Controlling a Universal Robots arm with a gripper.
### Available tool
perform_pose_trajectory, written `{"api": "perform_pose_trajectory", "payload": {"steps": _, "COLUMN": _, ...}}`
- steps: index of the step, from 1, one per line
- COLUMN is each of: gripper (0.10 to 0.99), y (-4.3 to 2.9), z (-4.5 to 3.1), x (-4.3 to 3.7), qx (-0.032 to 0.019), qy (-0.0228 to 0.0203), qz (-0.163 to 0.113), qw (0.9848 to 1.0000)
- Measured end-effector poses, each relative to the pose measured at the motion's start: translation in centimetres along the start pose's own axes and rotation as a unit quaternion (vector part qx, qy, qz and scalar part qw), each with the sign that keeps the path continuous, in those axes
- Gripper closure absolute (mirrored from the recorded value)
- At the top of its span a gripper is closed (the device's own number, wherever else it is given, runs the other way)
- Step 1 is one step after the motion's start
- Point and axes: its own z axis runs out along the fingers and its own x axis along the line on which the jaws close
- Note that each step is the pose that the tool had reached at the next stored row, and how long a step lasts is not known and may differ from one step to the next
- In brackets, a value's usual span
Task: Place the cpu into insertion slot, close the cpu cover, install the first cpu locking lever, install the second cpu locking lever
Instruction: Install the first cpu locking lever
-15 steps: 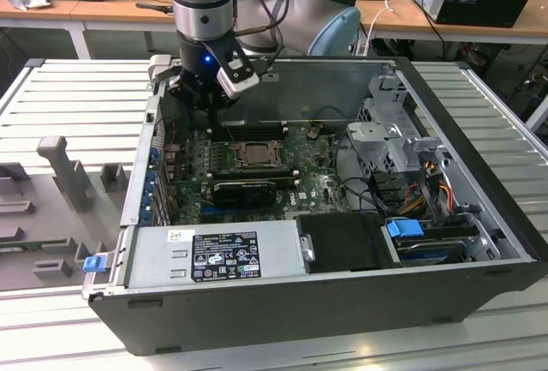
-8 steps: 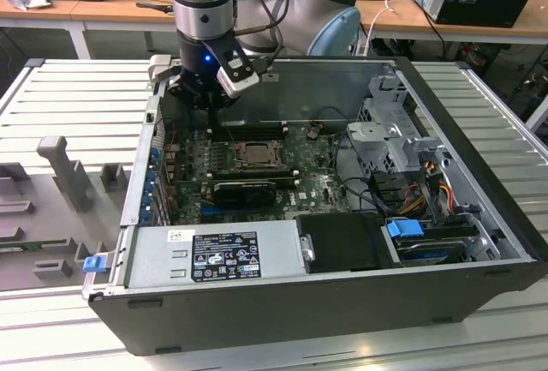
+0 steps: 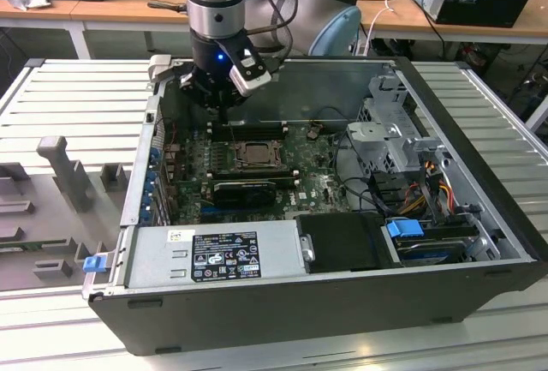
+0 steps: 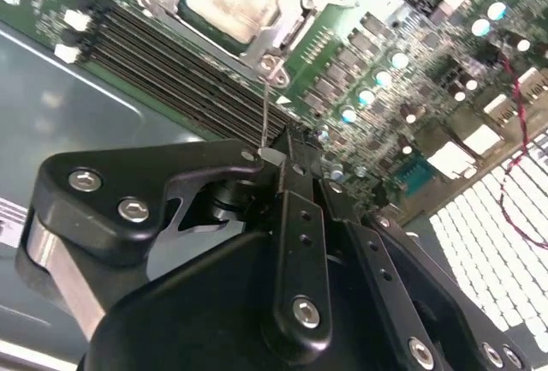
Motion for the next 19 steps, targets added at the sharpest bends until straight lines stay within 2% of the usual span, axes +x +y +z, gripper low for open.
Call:
{"api": "perform_pose_trajectory", "payload": {"steps": 6, "gripper": 0.980, "y": -0.12, "z": 0.23, "x": -1.39, "qx": 0.0000, "qy": -0.0002, "qz": 0.002, "qw": 1.0000}}
{"api": "perform_pose_trajectory", "payload": {"steps": 19, "gripper": 0.980, "y": -0.29, "z": 0.68, "x": -3.12, "qx": 0.0002, "qy": -0.0005, "qz": 0.005, "qw": 1.0000}}
